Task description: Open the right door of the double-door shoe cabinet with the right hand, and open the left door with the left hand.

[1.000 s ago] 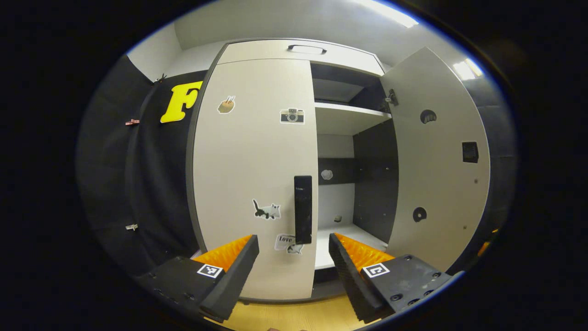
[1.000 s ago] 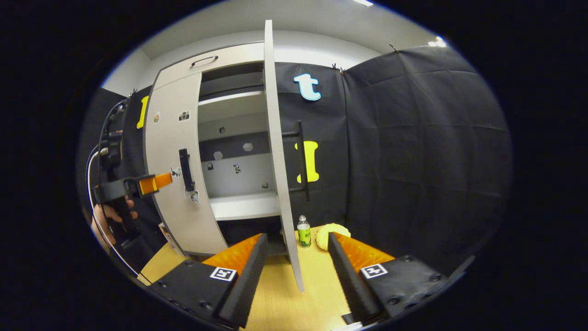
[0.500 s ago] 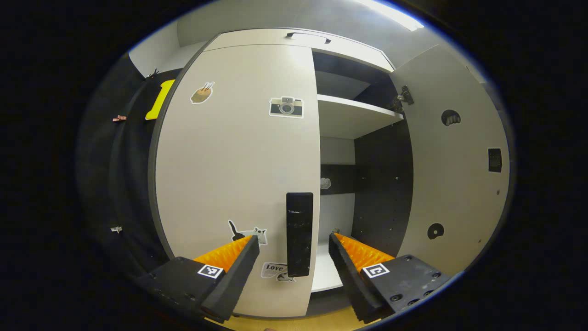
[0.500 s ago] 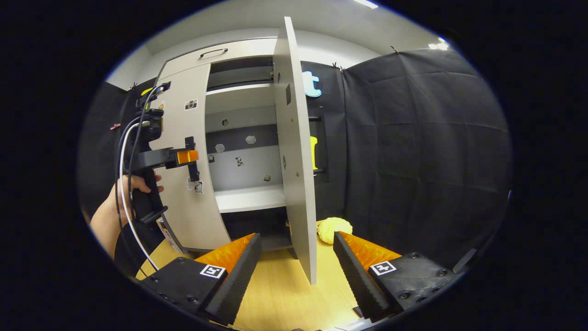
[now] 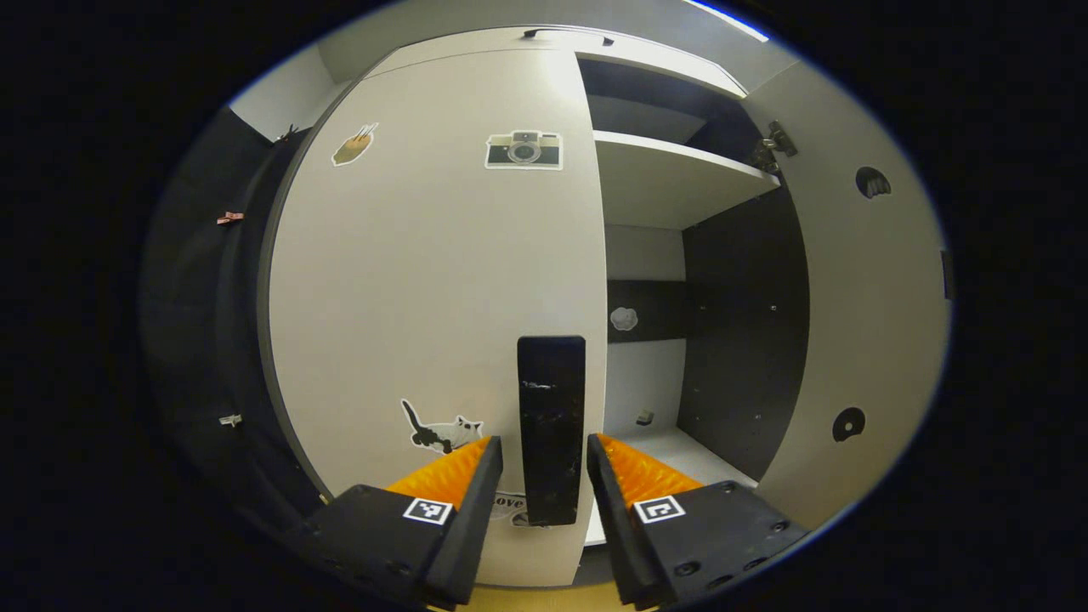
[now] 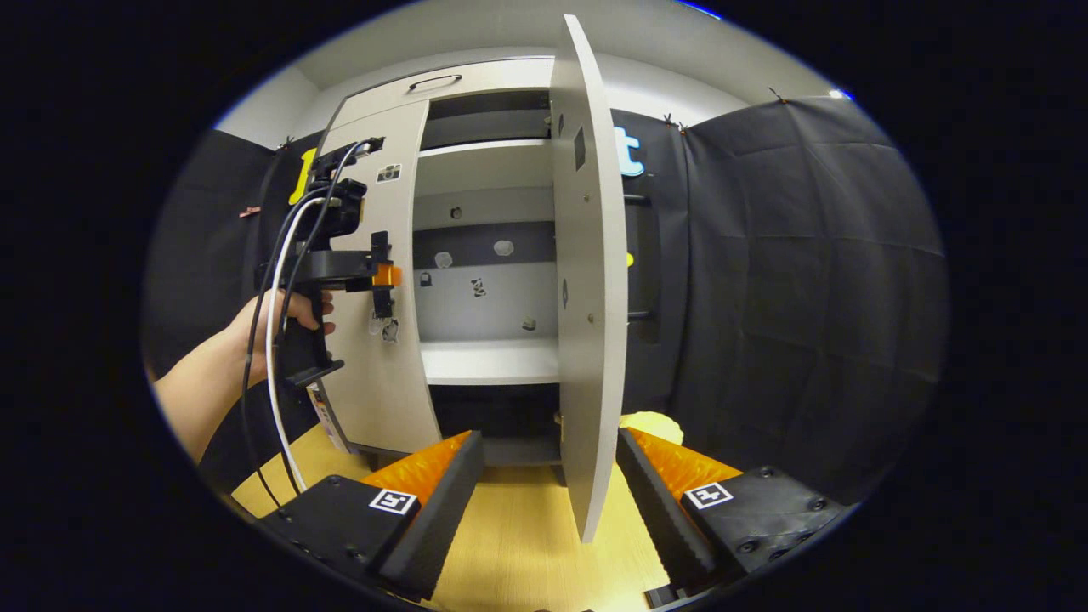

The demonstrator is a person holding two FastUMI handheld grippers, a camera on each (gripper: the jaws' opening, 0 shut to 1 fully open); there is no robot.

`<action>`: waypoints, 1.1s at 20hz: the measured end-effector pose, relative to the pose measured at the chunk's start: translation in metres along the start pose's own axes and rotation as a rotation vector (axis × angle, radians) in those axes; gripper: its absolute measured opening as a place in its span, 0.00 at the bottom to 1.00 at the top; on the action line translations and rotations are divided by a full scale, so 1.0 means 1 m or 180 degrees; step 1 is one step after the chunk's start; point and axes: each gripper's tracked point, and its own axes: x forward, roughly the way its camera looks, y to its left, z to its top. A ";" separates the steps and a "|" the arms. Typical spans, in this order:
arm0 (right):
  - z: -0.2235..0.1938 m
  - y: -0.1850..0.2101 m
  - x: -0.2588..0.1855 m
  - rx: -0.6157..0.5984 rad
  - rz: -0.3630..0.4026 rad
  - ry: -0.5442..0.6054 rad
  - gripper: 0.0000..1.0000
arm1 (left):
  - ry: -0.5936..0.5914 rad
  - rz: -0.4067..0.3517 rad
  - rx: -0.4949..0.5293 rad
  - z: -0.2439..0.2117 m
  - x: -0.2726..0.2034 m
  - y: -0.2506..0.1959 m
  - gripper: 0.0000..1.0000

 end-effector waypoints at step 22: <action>-0.036 0.034 0.012 0.0204 0.0877 0.0322 0.98 | 0.0186 0.0211 -0.0156 -0.010 -0.003 -0.002 0.10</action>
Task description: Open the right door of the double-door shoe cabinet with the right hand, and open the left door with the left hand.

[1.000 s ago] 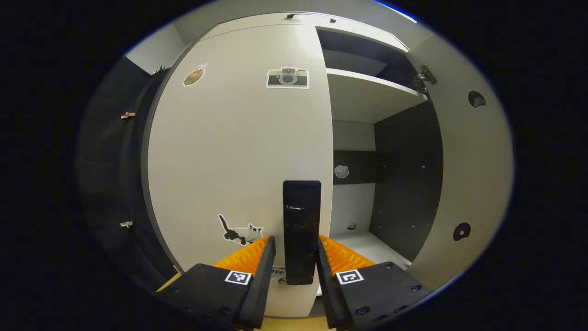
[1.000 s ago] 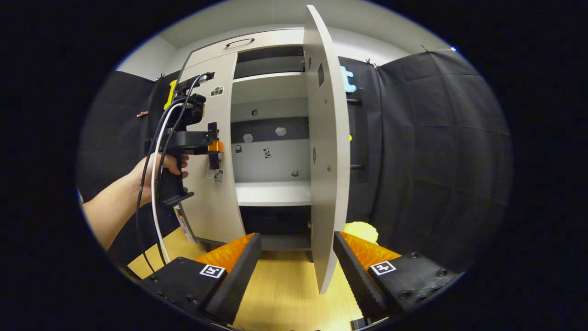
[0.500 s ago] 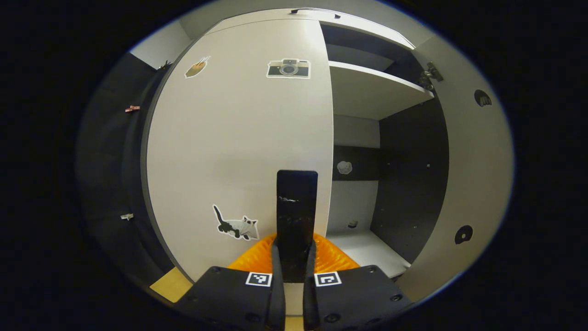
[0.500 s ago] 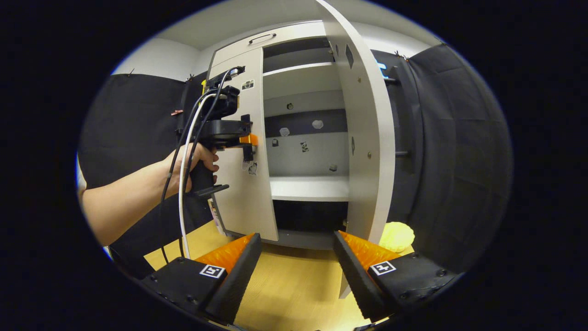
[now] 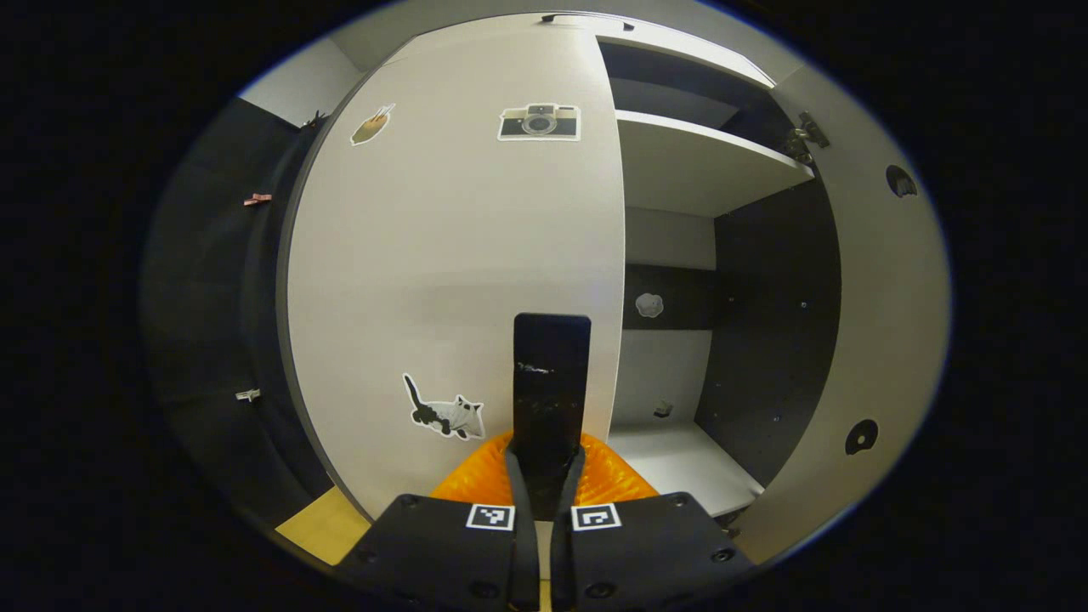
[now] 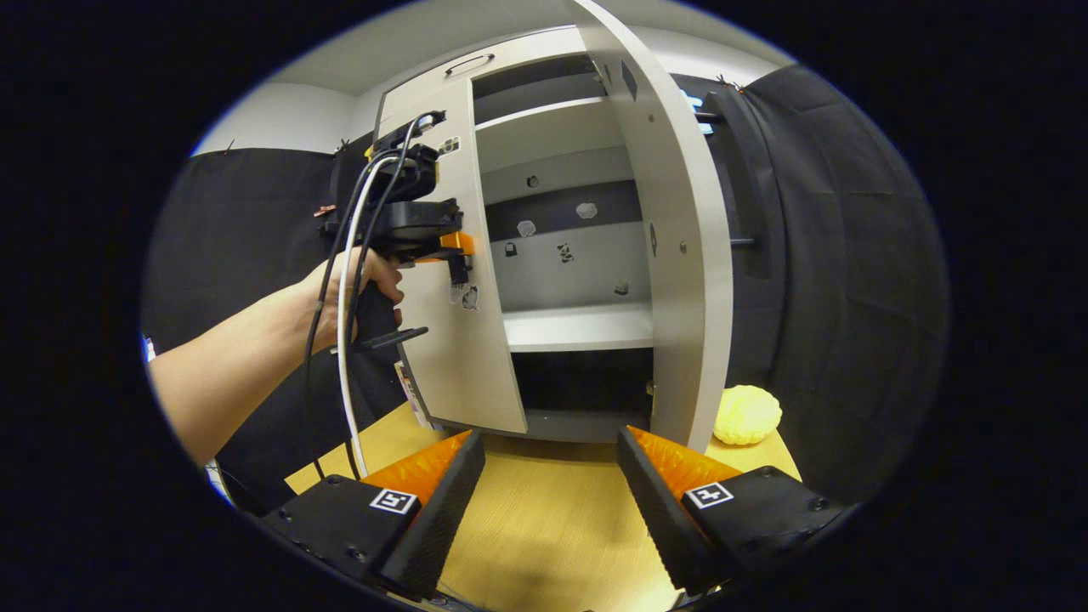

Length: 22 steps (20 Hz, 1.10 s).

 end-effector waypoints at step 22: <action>-0.049 0.085 -0.083 0.0086 -0.0899 -0.0035 0.98 | -0.0109 -0.0487 0.0086 -0.010 -0.168 0.119 0.10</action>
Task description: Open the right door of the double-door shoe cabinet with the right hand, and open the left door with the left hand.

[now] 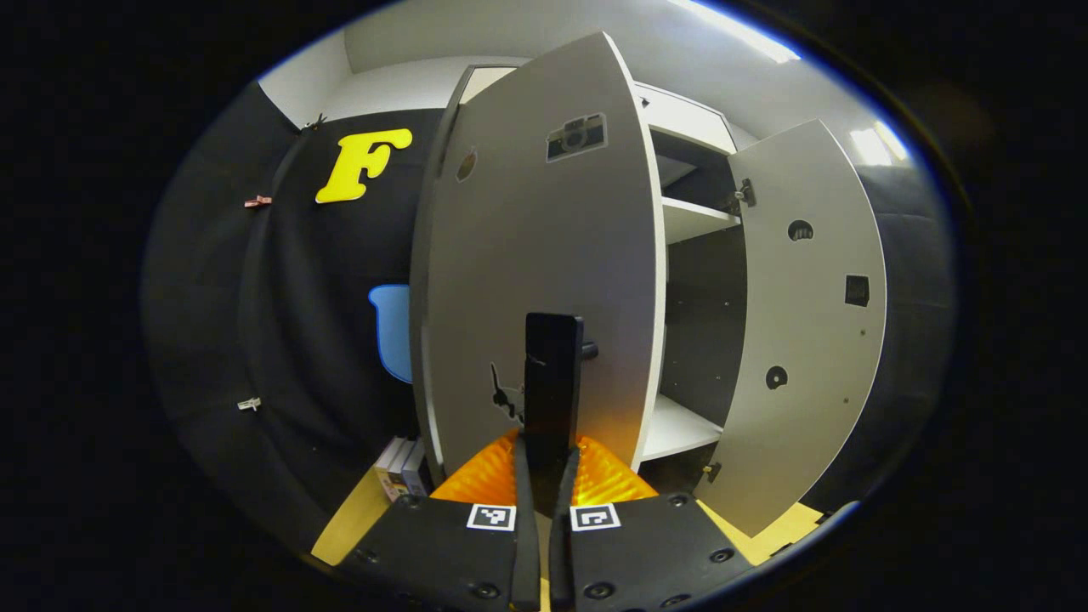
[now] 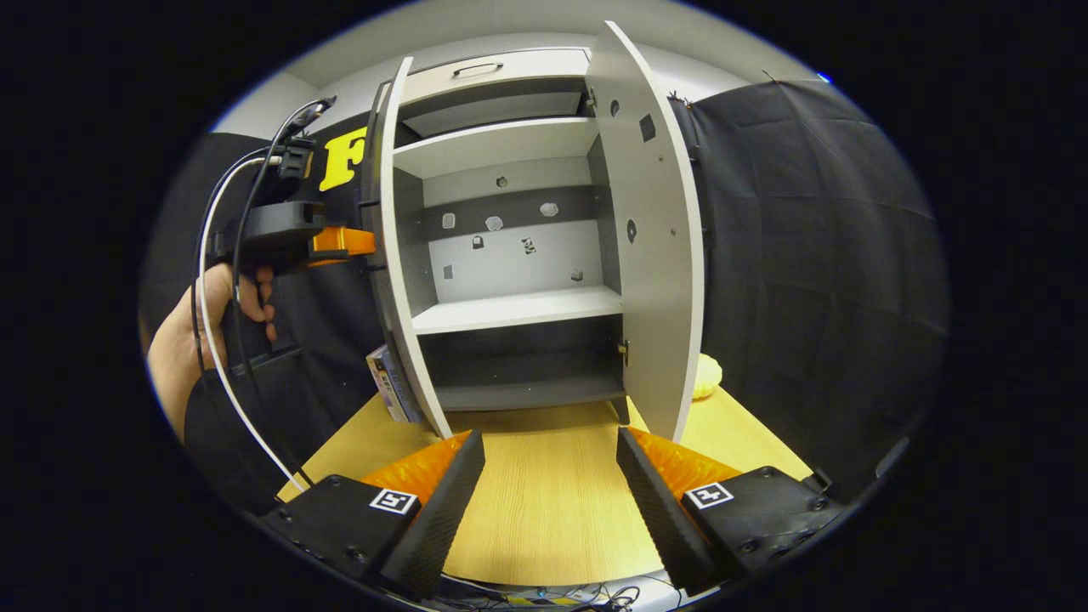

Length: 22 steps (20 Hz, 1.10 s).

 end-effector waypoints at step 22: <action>0.026 0.008 -0.012 -0.0229 0.0075 -0.0165 0.98 | -0.0258 0.0550 0.0100 0.005 -0.091 0.117 0.05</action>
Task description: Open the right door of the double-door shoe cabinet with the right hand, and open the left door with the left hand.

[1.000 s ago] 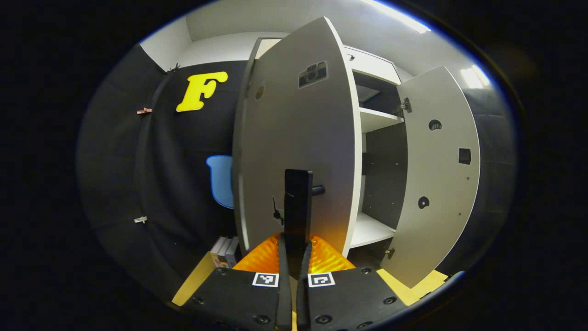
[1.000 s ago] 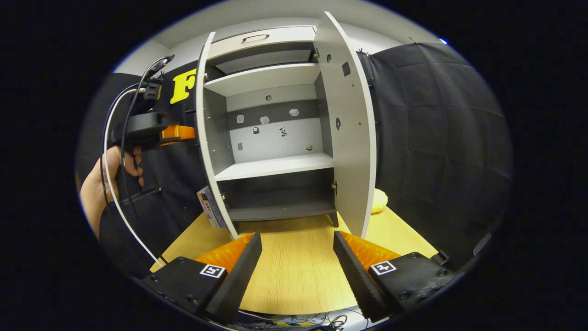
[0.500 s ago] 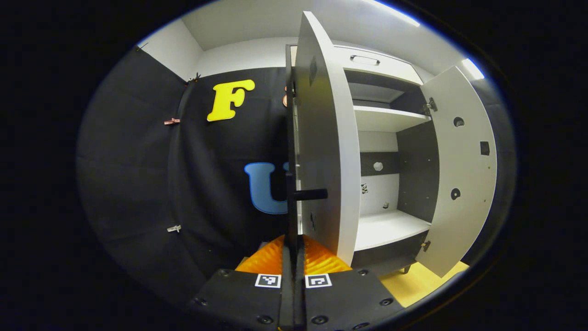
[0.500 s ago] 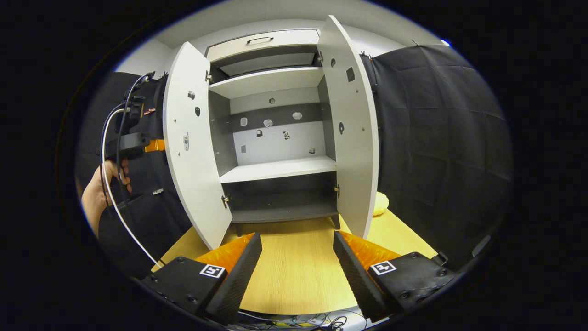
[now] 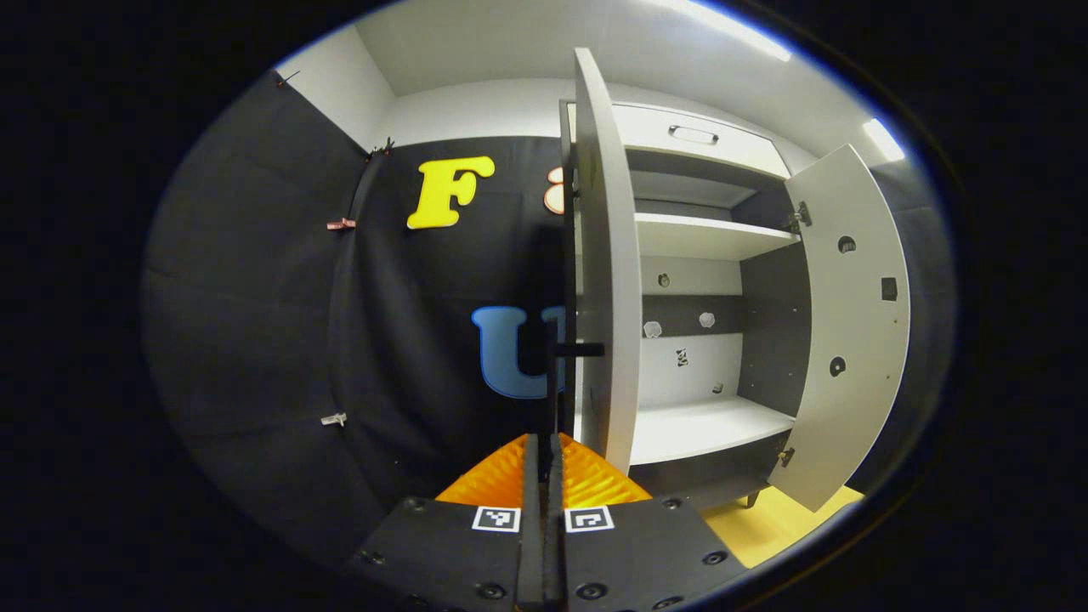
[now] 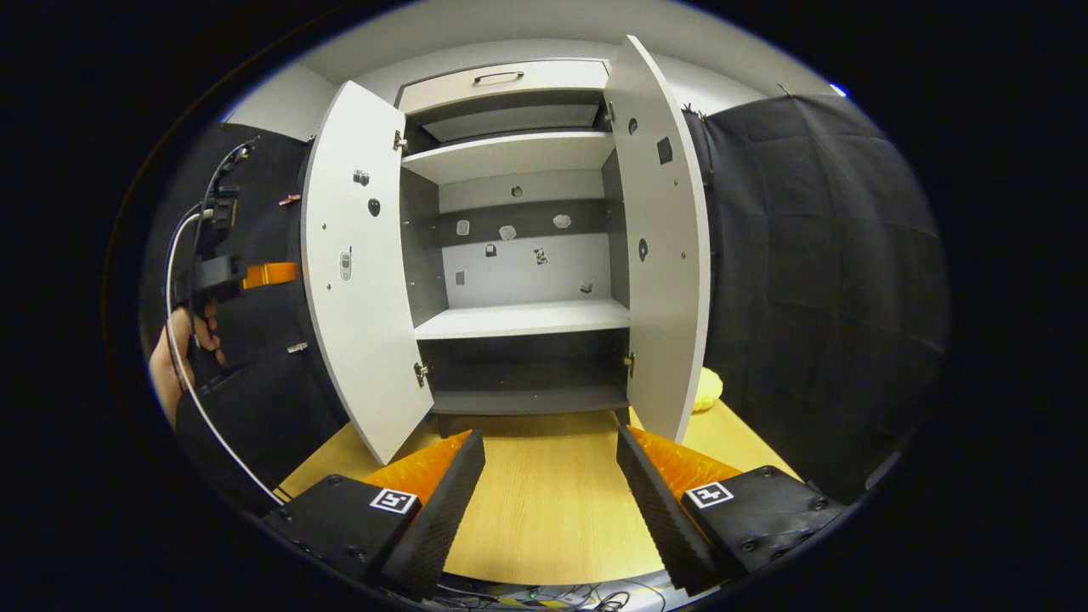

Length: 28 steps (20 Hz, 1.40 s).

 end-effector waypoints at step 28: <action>0.064 -0.035 -0.029 0.0051 -0.0427 -0.0577 0.98 | 0.0098 -0.0257 -0.0056 -0.067 -0.125 -0.108 0.95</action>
